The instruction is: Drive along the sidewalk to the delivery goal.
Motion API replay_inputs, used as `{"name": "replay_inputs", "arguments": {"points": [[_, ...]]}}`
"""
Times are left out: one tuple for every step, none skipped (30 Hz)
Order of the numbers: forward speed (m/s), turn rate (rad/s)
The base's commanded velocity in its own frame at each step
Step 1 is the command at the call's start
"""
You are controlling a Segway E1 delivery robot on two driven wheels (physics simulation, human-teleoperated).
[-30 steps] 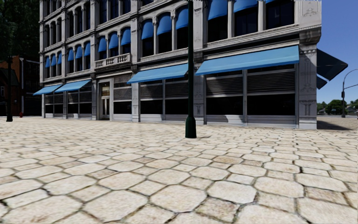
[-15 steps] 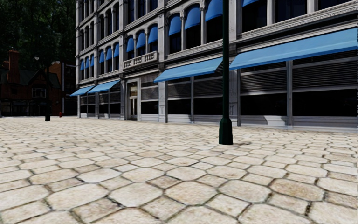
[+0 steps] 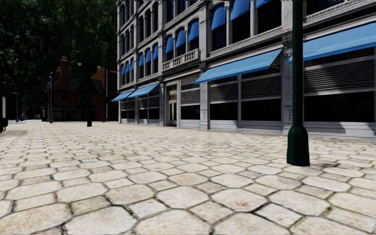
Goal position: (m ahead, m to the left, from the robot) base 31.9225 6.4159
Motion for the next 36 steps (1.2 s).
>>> {"name": "replay_inputs", "arguments": {"points": [[2.00,0.48],[2.00,0.48],[2.00,0.48],[2.00,0.48],[2.00,0.48],[2.00,0.48],[2.00,0.48],[2.00,0.48],[2.00,0.48],[2.00,0.48],[2.00,0.48],[2.00,0.48],[2.00,0.48],[2.00,0.48],[2.00,0.48],[2.00,0.48],[2.00,0.48],[2.00,0.48],[2.00,0.48],[2.00,0.48],[2.00,0.48],[2.00,0.48],[2.00,0.48],[2.00,0.48],[2.00,0.39],[2.00,0.20],[2.00,0.20],[2.00,0.00],[2.00,0.00],[2.00,0.00],[2.00,0.00],[2.00,0.00],[2.00,0.00],[2.00,0.00],[2.00,0.00],[2.00,0.00]]}}
